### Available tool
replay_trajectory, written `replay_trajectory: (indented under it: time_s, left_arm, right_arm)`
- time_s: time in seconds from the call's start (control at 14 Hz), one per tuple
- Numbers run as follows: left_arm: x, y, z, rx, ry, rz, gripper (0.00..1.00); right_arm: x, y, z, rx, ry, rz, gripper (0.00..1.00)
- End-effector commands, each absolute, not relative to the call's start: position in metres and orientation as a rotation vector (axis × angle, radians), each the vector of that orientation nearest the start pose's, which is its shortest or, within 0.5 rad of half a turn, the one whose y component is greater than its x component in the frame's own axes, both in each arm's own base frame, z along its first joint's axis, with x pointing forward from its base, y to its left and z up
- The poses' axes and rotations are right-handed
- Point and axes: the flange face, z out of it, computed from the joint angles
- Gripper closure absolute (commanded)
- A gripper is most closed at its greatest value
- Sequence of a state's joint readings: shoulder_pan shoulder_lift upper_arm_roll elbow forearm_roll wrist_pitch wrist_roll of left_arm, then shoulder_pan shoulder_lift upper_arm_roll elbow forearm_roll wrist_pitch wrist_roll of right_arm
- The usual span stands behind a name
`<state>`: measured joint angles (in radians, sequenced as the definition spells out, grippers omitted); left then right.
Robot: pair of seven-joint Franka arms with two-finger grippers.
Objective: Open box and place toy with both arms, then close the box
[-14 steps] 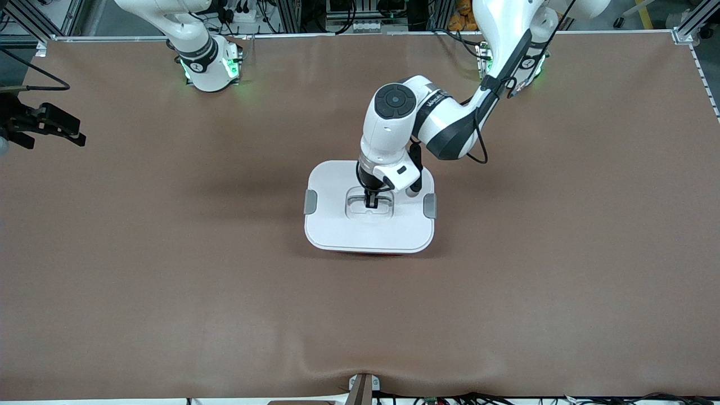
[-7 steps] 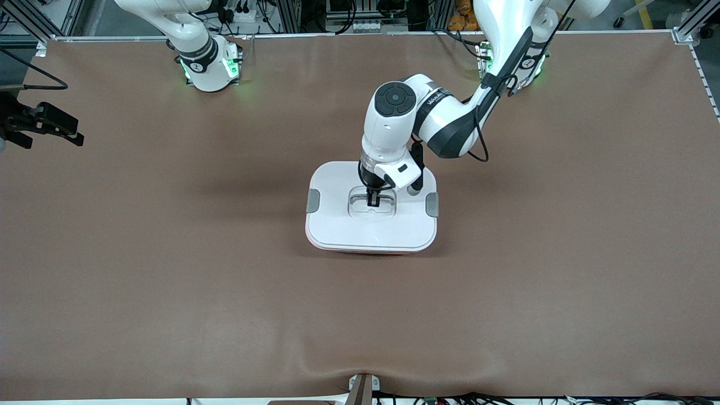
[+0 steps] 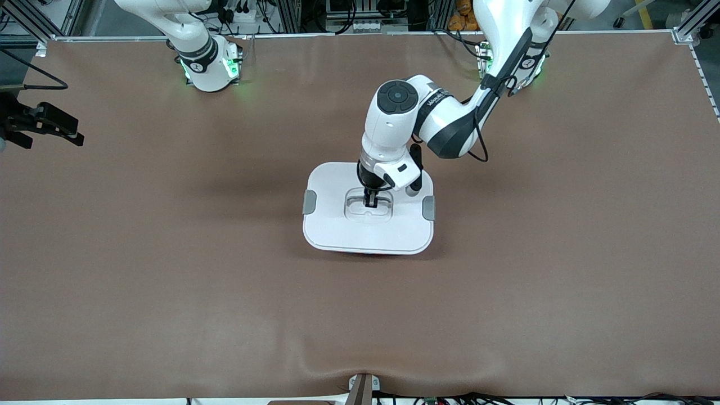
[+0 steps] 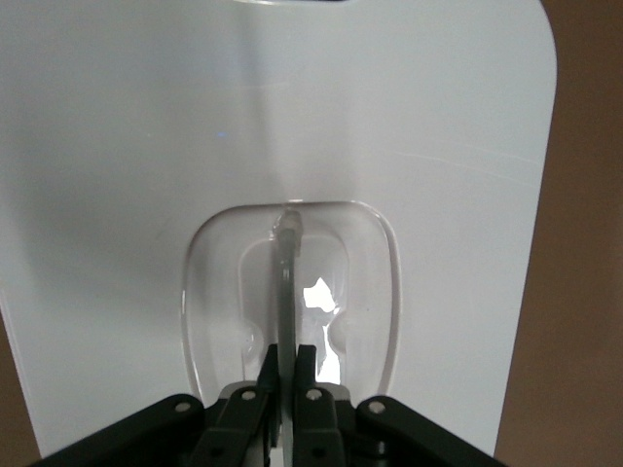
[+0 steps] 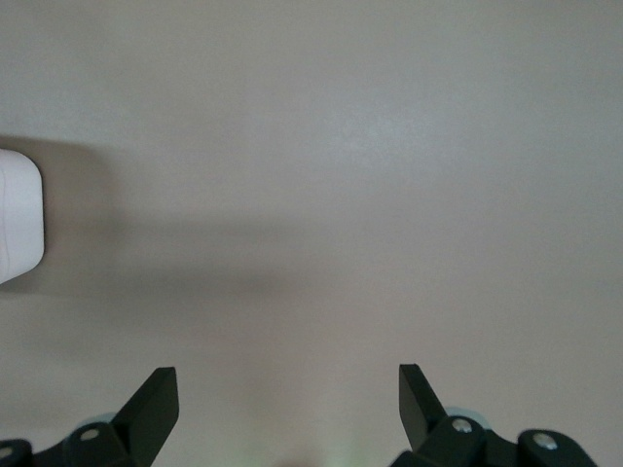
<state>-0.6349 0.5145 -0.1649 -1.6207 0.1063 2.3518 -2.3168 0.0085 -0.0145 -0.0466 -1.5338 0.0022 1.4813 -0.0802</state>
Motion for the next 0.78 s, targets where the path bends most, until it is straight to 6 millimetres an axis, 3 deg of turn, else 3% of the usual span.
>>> replay_trajectory:
  time_s: [0.0, 0.57, 0.64, 0.71]
  left_arm:
    - [0.4981, -0.4863, 0.3506, -2.496, -2.263, -0.053, 1.0]
    - [0.4964, -0.4863, 0.3482, -2.488, -2.264, -0.049, 1.0]
    - [0.4972, -0.4856, 0.3482, -2.475, -2.279, -0.046, 0.82]
    - [0.4981, -0.4849, 0.3488, -2.468, -2.286, -0.044, 0.46]
  right_arm:
    - [0.5403, -0.0212, 0.6452, -3.133, -0.07, 0.05, 0.0]
    - [0.541, -0.0204, 0.6445, -3.133, -0.073, 0.05, 0.0]
    - [0.5408, -0.0212, 0.6443, -3.133, -0.07, 0.052, 0.0]
    - [0.5406, -0.0214, 0.6442, -3.135, -0.072, 0.055, 0.0]
